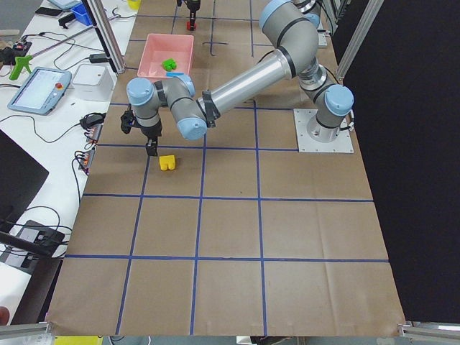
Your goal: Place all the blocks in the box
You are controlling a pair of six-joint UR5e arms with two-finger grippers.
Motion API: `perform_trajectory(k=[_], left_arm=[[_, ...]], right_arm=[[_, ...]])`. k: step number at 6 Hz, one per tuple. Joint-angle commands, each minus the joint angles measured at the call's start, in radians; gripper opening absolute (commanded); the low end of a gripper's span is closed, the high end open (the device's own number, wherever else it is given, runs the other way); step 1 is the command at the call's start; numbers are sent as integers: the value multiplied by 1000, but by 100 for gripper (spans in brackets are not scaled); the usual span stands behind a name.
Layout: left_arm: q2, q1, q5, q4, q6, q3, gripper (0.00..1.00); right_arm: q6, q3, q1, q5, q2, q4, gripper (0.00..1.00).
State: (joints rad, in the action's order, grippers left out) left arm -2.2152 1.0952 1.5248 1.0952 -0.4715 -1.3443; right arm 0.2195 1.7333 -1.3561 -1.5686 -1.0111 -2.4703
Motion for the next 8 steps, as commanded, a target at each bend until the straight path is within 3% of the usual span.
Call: perform_trajectory(k=[1, 3, 4, 5, 6, 7, 8], left_arm=[[-37, -6, 2, -44, 8, -16, 99], [-58, -6, 5, -32, 56, -16, 99], [-60, -5, 21, -32, 85, -9, 99], [-63, -5, 17, -40, 85, -25, 99], [-64, -5, 17, -41, 88, -32, 99], [-66, -2, 17, -41, 93, -36, 99], [-86, 0, 17, -43, 93, -39, 99]], right_arm=[[-5, -29, 0, -4, -65, 24, 4], [-37, -125, -11, 13, -174, 286, 4], [-125, -167, -46, 94, -203, 366, 4], [-137, -173, -104, 233, -201, 355, 5], [-193, -173, -154, 445, -184, 338, 5], [-283, -173, -211, 494, -155, 252, 5], [-288, -175, -268, 484, -76, 67, 6]])
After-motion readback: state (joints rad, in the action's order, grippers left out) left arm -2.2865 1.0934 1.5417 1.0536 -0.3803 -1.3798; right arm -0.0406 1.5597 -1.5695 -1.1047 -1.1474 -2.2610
